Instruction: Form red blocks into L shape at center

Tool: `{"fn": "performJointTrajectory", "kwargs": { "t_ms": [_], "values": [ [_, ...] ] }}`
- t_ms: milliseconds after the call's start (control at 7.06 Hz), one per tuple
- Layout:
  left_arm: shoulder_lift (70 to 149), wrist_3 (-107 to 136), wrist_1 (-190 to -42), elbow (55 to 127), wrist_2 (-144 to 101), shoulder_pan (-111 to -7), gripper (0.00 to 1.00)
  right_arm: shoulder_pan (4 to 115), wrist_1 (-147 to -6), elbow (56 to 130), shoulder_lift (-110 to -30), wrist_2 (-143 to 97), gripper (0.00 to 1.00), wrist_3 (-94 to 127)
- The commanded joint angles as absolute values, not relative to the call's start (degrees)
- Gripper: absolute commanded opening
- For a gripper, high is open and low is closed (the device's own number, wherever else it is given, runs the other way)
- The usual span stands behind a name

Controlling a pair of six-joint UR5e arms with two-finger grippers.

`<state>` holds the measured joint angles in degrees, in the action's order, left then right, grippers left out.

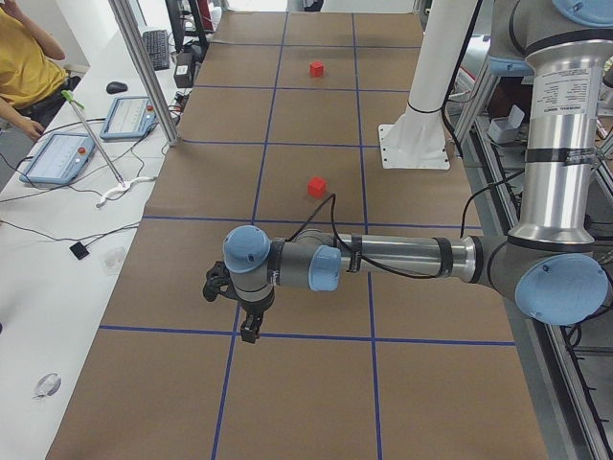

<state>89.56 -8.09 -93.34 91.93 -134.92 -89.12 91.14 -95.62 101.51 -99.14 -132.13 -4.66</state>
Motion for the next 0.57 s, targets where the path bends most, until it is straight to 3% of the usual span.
{"fn": "performJointTrajectory", "kwargs": {
  "t_ms": [0,425],
  "values": [
    [89.82,-7.48,-93.34,92.11,-135.0,-89.21,1.0,91.14,-95.62,101.51,-98.79,-132.1,0.99,-4.57],
    [89.82,-7.56,-93.34,93.69,-135.0,-89.12,1.0,91.14,-91.01,102.92,-98.44,-132.19,0.99,-4.84]
  ]
}}
